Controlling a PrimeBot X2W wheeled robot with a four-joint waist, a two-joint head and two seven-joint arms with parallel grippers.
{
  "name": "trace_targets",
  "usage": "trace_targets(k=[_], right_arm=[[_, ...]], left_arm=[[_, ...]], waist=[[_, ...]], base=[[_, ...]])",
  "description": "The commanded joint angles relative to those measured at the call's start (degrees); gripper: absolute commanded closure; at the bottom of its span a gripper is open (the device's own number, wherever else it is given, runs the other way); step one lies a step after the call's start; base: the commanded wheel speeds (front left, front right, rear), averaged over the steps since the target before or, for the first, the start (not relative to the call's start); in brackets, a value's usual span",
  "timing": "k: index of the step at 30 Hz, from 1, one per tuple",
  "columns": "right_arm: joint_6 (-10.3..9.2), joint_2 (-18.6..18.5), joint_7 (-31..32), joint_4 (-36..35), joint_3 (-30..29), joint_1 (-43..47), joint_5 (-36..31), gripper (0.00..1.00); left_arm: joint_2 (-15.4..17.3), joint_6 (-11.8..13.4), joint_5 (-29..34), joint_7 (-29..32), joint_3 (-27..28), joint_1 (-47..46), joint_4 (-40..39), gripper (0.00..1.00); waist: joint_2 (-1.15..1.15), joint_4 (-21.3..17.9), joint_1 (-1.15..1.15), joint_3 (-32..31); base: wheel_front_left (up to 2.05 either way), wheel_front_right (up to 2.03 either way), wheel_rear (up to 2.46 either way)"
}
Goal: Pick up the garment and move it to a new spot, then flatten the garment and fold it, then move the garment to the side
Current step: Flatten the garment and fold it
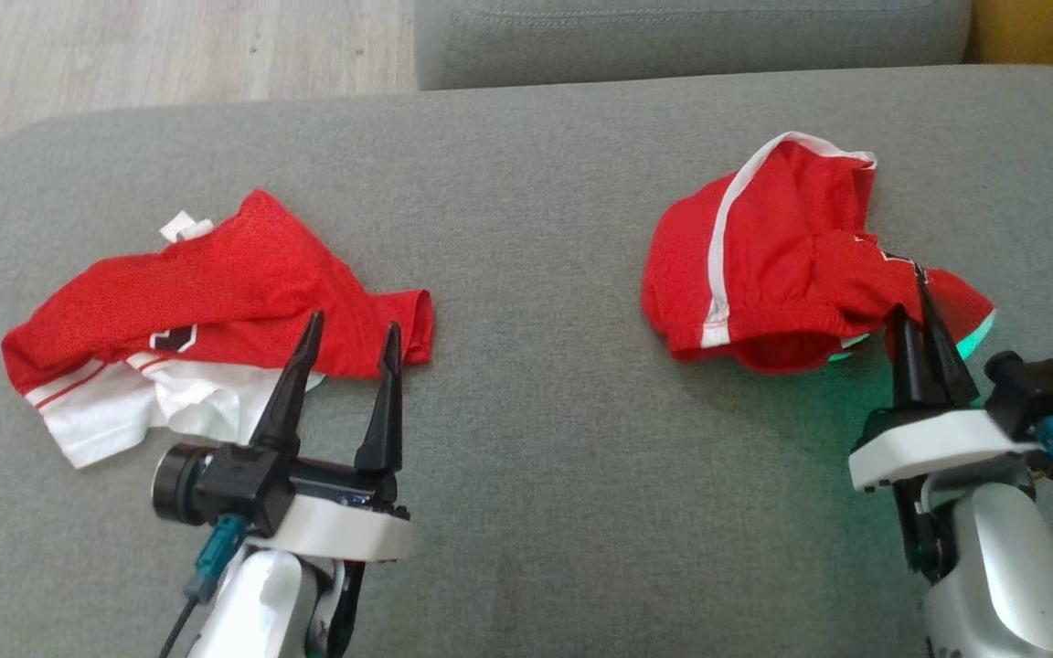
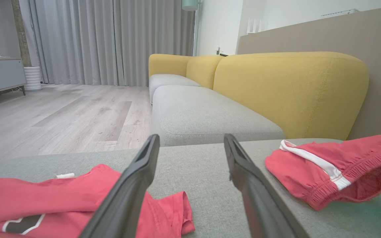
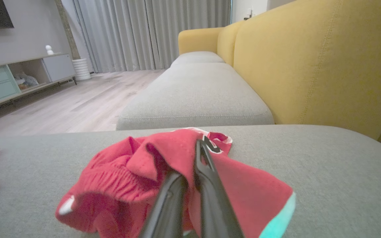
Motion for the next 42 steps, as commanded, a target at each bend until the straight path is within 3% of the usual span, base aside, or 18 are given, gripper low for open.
trace_targets(k=[1, 10, 14, 19, 24, 25, 26, 30, 37, 42], right_arm=[[-0.04, -0.3, 1.0, -3.0, 2.5, -1.0, 1.2, 1.00], [-0.04, -0.3, 6.6, -10.7, 10.5, 1.0, 8.8, 1.00], [-0.04, -0.3, 9.0, -14.7, 11.5, 1.2, 12.4, 1.00], [-0.04, -0.3, 12.2, -14.6, 6.1, 0.1, 15.7, 1.00], [-0.04, -0.3, 16.2, -6.3, -3.2, -2.7, 14.2, 1.00], [-0.04, -0.3, 16.9, -4.1, -5.4, -3.3, 12.1, 0.90], [-0.04, -0.3, 17.1, -2.1, -7.5, -4.0, 10.0, 0.00], [-0.04, -0.3, 14.6, 2.2, -13.1, -6.4, 0.3, 0.00], [-0.04, -0.3, 7.8, 5.1, -16.7, -9.0, -3.8, 0.00], [-0.04, -0.3, 5.7, 5.4, -14.5, -8.1, -5.3, 0.00]], left_arm=[[0.0, -0.3, 0.6, -0.3, 2.2, -0.8, -1.5, 0.00], [-0.7, -0.8, 1.1, -0.3, 2.6, 0.1, -1.3, 0.00], [-0.9, -1.0, 1.3, -0.3, 3.0, 0.5, -1.3, 0.00], [-1.1, -1.2, 1.6, -0.3, 3.4, 1.0, -1.3, 0.00], [-1.4, -1.7, 2.0, -0.3, 3.4, 0.8, -1.3, 0.00], [-1.4, -1.7, 2.1, -0.3, 3.3, 0.7, -1.3, 0.00], [-1.5, -1.9, 2.2, -0.3, 3.2, 0.4, -1.2, 0.00], [-1.7, -2.1, 2.5, -0.3, 3.2, -0.4, -1.1, 0.00], [-1.7, -2.3, 3.0, -0.3, 4.0, -0.9, -0.6, 0.00], [-1.8, -2.5, 3.2, -0.3, 4.2, -1.1, -0.4, 0.00]], waist=[[0.00, -0.3, 0.00, -0.5], [0.00, -0.3, 0.00, -1.9], [0.00, 0.0, 0.00, -2.3], [0.00, 0.4, 0.00, -2.3], [0.00, 0.8, 0.00, -1.3], [0.00, 0.9, 0.00, -0.9], [0.00, 1.0, 0.00, -0.6], [0.00, 1.2, 0.00, 0.4], [0.00, 0.0, 0.00, 0.8], [0.00, -1.3, 0.00, 0.3]], base=[[0.00, 0.00, 0.00], [0.00, 0.00, 0.00], [0.00, 0.00, 0.00], [0.00, 0.00, 0.00], [0.00, 0.00, 0.00], [0.00, 0.00, 0.00], [0.00, 0.00, 0.00], [0.00, 0.00, 0.00], [0.00, 0.00, 0.00], [0.00, 0.00, 0.00]])
